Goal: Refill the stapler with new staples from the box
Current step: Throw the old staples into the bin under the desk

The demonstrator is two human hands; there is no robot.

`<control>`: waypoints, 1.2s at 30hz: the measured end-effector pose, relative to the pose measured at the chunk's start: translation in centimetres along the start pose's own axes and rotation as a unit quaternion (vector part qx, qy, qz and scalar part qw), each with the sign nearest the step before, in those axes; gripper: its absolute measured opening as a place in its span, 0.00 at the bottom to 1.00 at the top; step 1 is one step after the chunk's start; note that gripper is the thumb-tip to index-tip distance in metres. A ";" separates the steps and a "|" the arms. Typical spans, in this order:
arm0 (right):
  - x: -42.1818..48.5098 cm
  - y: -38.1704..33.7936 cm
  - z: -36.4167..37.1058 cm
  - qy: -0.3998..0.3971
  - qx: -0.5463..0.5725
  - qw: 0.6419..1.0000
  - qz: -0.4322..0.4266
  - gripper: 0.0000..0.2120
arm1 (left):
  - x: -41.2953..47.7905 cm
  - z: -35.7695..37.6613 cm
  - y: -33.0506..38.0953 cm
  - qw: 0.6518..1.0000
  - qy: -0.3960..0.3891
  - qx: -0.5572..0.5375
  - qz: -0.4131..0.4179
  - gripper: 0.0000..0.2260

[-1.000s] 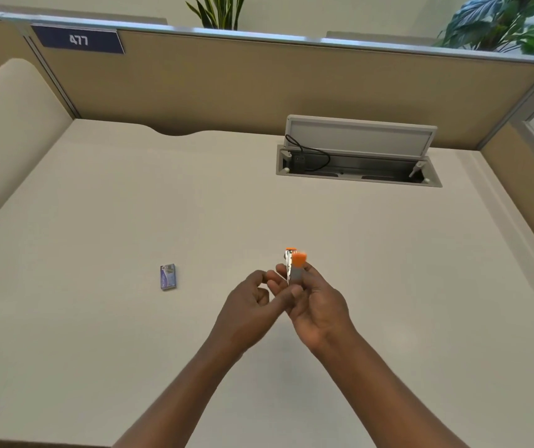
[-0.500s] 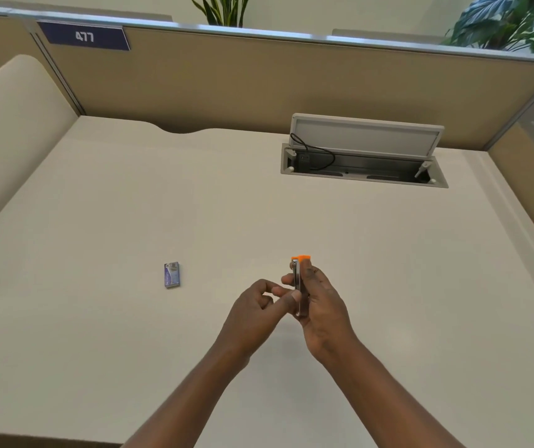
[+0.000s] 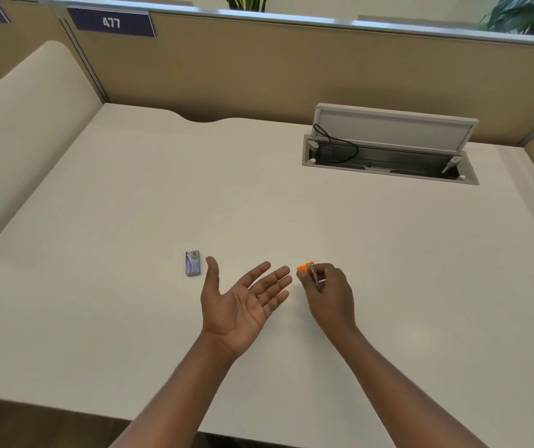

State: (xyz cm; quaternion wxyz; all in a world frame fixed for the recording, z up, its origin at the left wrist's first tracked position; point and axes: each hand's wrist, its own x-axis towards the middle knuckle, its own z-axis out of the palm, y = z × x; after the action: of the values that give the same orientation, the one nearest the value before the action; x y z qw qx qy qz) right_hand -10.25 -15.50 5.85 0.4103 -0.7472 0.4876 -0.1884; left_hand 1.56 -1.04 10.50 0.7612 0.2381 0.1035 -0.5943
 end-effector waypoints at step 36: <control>-6.3 -8.6 -4.6 0.035 -0.153 0.940 -0.303 0.02 | -1.6 5.4 -0.3 0.998 -0.017 0.043 0.046 0.58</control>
State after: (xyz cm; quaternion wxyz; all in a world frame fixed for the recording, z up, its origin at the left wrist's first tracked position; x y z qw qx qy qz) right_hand -11.27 -10.32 16.18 0.1975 -0.9061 0.2756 -0.2530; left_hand 0.13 -2.35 15.81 0.7788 0.2644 0.0537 -0.5662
